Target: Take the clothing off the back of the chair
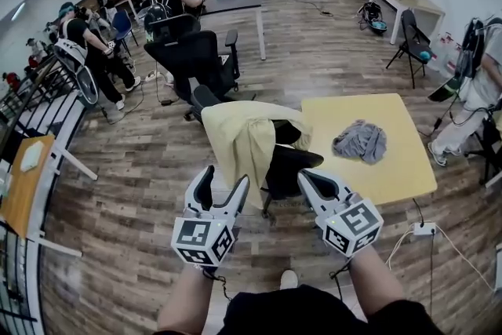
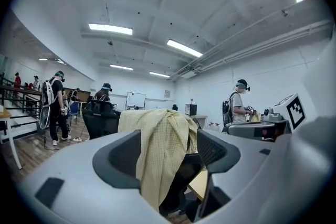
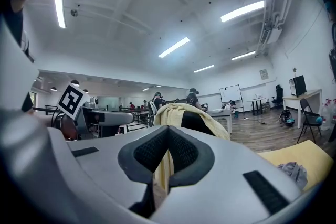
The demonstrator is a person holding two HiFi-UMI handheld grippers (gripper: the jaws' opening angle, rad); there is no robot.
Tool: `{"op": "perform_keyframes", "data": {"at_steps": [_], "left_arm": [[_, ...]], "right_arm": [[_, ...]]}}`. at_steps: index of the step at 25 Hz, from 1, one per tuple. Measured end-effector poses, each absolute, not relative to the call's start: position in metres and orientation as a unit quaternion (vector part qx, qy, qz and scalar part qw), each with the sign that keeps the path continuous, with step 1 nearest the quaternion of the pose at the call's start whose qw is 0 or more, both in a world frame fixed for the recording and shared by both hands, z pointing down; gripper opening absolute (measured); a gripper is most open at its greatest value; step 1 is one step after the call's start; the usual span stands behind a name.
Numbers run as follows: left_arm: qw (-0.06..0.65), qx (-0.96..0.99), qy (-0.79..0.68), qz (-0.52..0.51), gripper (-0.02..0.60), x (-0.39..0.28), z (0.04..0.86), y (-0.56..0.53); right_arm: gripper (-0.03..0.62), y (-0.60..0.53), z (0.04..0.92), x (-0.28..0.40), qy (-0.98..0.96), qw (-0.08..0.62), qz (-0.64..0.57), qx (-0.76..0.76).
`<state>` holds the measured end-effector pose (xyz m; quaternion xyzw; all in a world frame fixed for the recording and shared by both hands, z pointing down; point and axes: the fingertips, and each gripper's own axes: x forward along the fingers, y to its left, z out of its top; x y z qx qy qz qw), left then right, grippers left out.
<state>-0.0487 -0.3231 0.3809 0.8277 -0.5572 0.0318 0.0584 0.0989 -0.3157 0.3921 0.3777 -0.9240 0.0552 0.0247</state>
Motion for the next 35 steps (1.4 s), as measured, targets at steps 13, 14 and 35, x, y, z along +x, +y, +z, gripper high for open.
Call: {"op": "perform_keyframes", "data": {"at_steps": [13, 14, 35], "left_arm": [[0.055, 0.811, -0.579, 0.059, 0.362, -0.036, 0.388, -0.361], [0.053, 0.810, -0.580, 0.061, 0.363, -0.036, 0.389, -0.365], [0.041, 0.783, -0.613, 0.101, 0.396, -0.042, 0.423, -0.455]], "right_arm": [[0.012, -0.322, 0.397, 0.128, -0.923, 0.030, 0.062, 0.379], [0.012, -0.324, 0.397, 0.130, -0.922, 0.031, 0.062, 0.381], [0.012, -0.373, 0.431, 0.156, -0.900, 0.047, 0.093, 0.424]]}}
